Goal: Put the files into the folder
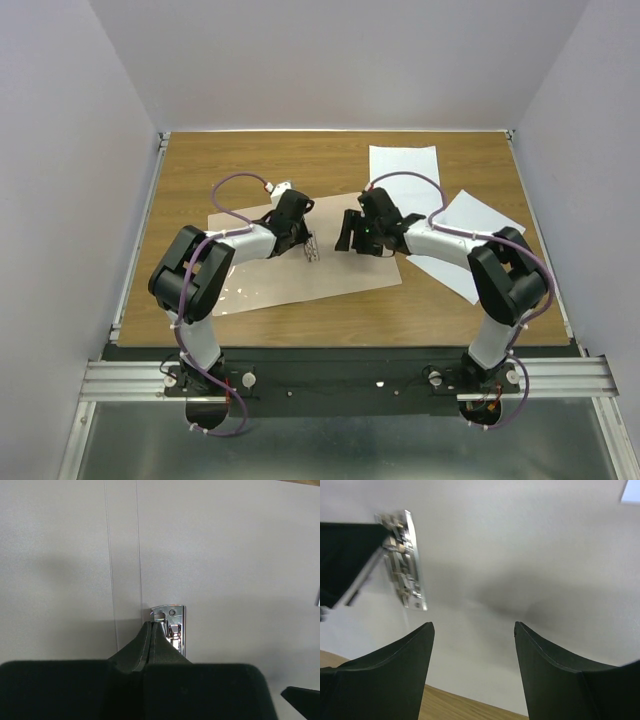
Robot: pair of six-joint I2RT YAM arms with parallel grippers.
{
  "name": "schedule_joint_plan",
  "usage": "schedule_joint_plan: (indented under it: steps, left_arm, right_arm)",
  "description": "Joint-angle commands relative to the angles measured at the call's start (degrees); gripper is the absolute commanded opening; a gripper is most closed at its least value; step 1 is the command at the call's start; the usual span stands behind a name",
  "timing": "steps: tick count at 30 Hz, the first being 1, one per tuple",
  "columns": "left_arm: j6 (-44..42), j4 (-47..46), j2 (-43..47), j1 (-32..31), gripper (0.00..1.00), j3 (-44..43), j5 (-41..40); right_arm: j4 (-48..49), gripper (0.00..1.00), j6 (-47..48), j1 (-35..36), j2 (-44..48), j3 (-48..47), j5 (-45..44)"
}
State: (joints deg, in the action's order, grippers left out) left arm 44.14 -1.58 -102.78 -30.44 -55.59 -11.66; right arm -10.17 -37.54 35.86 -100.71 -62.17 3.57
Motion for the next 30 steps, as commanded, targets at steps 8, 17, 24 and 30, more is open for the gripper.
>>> schedule_joint_plan:
  steps: [8, 17, 24, 30]
  left_arm:
    - [-0.5, 1.5, 2.8, 0.6, 0.06, -1.8, 1.2]
    - [-2.3, 4.0, 5.8, 1.7, 0.34, -4.4, 0.9]
    - [-3.9, 6.2, 10.7, 2.5, 0.76, -4.8, 0.8]
    - [-4.5, 3.8, 27.0, -1.0, 0.89, 8.5, 4.5]
  right_arm:
    - [-1.1, 0.73, -3.9, 0.2, -3.8, 7.3, -3.3]
    - [-1.0, 0.73, -4.7, 0.2, -3.2, 9.7, -4.6]
    - [-1.0, 0.73, -4.7, 0.2, -3.6, 9.3, -4.3]
    - [-0.9, 0.73, -4.7, 0.2, -4.0, 9.0, -3.9]
